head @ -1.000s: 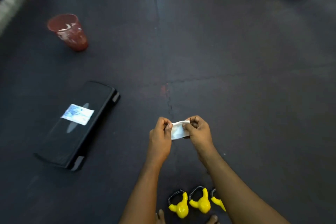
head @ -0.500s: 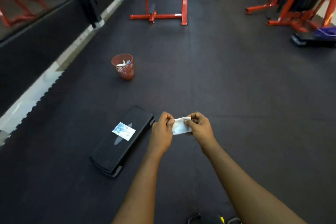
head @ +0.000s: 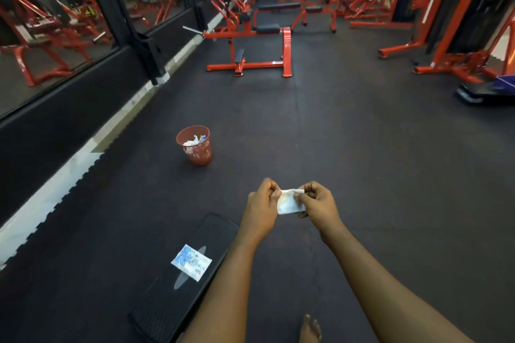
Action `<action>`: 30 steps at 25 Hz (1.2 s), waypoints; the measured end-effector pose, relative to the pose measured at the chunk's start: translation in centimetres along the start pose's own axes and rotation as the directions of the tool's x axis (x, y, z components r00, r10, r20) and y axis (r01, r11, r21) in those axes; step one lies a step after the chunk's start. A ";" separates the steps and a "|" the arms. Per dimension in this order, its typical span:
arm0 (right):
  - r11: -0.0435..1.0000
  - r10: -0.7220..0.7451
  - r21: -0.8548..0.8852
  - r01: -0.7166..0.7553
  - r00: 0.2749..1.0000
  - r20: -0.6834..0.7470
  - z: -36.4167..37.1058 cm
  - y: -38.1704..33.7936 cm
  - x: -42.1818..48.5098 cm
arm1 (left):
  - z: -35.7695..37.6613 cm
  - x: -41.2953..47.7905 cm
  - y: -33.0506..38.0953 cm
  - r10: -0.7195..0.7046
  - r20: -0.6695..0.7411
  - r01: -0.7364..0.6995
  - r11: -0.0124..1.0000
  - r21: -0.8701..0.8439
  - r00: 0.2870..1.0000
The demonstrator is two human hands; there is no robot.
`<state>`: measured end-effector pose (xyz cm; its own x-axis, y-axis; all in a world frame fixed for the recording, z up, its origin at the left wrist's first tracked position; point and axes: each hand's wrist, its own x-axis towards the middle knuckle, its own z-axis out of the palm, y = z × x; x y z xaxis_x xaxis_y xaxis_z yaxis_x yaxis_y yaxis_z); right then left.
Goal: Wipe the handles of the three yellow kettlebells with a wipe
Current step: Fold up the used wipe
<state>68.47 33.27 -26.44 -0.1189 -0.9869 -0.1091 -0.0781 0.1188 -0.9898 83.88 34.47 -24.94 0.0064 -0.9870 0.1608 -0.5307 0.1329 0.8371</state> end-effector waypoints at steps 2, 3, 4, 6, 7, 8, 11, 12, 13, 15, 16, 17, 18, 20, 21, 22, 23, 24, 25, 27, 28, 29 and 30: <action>1.000 0.002 -0.001 -0.002 1.000 0.007 0.3 -1.5 5.8 | 0.1 6.0 0.0 -0.005 -0.005 0.005 1.000 0.028 1.000; 1.000 0.001 -0.007 0.000 1.000 0.020 0.2 -2.6 8.9 | 0.3 9.2 0.2 -0.004 -0.017 0.005 1.000 0.030 1.000; 0.999 -0.017 -0.026 0.018 0.999 0.039 0.1 -3.7 11.7 | 0.4 11.9 0.5 -0.003 -0.034 0.004 1.000 0.030 0.999; 0.997 -0.065 -0.039 0.067 0.996 0.065 0.2 -5.6 17.1 | 0.3 16.9 1.1 0.014 -0.056 -0.012 0.999 0.034 0.998; 0.996 -0.079 -0.047 0.082 0.995 0.068 0.4 -6.4 19.4 | 0.2 19.2 1.2 0.015 -0.067 -0.013 0.999 0.029 0.998; 0.995 -0.082 -0.051 0.086 0.994 0.072 0.6 -7.1 21.7 | 0.3 21.5 1.1 0.012 -0.077 -0.010 1.000 0.024 0.997; 0.994 -0.092 -0.053 0.097 0.992 0.089 1.8 -8.3 27.7 | 0.5 27.2 0.1 0.000 -0.097 0.002 1.000 0.024 0.995; 0.993 -0.092 -0.060 0.098 0.991 0.099 2.3 -8.6 29.6 | 0.5 29.0 -0.4 -0.007 -0.105 0.008 1.000 0.013 0.995; 0.993 -0.089 -0.068 0.097 0.990 0.107 3.0 -8.7 31.9 | 0.5 31.3 -1.3 -0.014 -0.110 0.014 1.000 0.007 0.994; 0.991 -0.091 -0.087 0.102 0.989 0.118 4.3 -9.0 36.4 | 0.4 35.6 -3.1 -0.022 -0.116 0.022 1.000 0.005 0.993; 0.990 -0.095 -0.093 0.106 0.988 0.123 5.0 -9.2 38.8 | 0.2 37.9 -4.0 -0.023 -0.122 0.024 1.000 0.007 0.992; 0.989 -0.098 -0.097 0.111 0.986 0.131 5.8 -9.5 41.0 | 0.0 40.2 -4.7 -0.022 -0.126 0.024 1.000 0.011 0.992; 0.988 -0.098 -0.102 0.113 0.986 0.139 6.8 -9.8 43.6 | -0.3 42.9 -5.5 -0.025 -0.130 0.027 1.000 0.016 0.991; 0.987 -0.090 -0.117 0.107 0.986 0.143 8.7 -10.8 48.2 | -1.4 47.9 -6.6 -0.024 -0.140 0.027 1.000 0.016 0.990; 0.987 -0.084 -0.122 0.101 0.987 0.141 9.7 -11.4 50.3 | -2.0 50.3 -7.1 -0.023 -0.137 0.025 1.000 0.018 0.990; 0.987 -0.089 -0.121 0.106 0.987 0.135 10.7 -12.1 52.4 | -2.5 52.6 -7.5 -0.014 -0.131 0.018 0.999 0.027 0.991; 0.986 -0.099 -0.120 0.115 0.986 0.132 11.8 -12.7 54.8 | -3.2 55.2 -8.0 -0.009 -0.126 0.014 0.999 0.035 0.992; 0.986 -0.099 -0.120 0.115 0.987 0.129 12.8 -13.2 56.8 | -3.7 57.4 -8.6 -0.018 -0.125 0.022 0.999 0.031 0.992; 0.986 -0.095 -0.122 0.110 0.987 0.126 13.7 -13.7 58.7 | -4.2 59.5 -9.3 -0.032 -0.130 0.034 0.999 0.012 0.991; 0.986 -0.095 -0.124 0.112 0.986 0.134 15.4 -14.1 62.2 | -4.9 63.1 -10.9 -0.051 -0.132 0.050 0.999 -0.016 0.990; 0.986 -0.100 -0.121 0.118 0.984 0.146 16.3 -14.3 64.3 | -5.1 65.0 -11.8 -0.057 -0.122 0.055 0.998 -0.019 0.991; 0.986 -0.098 -0.120 0.119 0.982 0.161 17.1 -14.2 66.2 | -5.1 66.5 -12.6 -0.068 -0.113 0.067 0.998 -0.015 0.991; 0.985 -0.095 -0.122 0.118 0.979 0.180 17.9 -14.2 68.1 | -5.2 68.1 -13.5 -0.081 -0.115 0.080 0.997 -0.009 0.990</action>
<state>79.18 -37.55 -21.43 0.0691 -0.9972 -0.0295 -0.2120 0.0142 -0.9772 95.89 -34.02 -22.54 0.1463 -0.9776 0.1515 -0.5212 0.0540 0.8517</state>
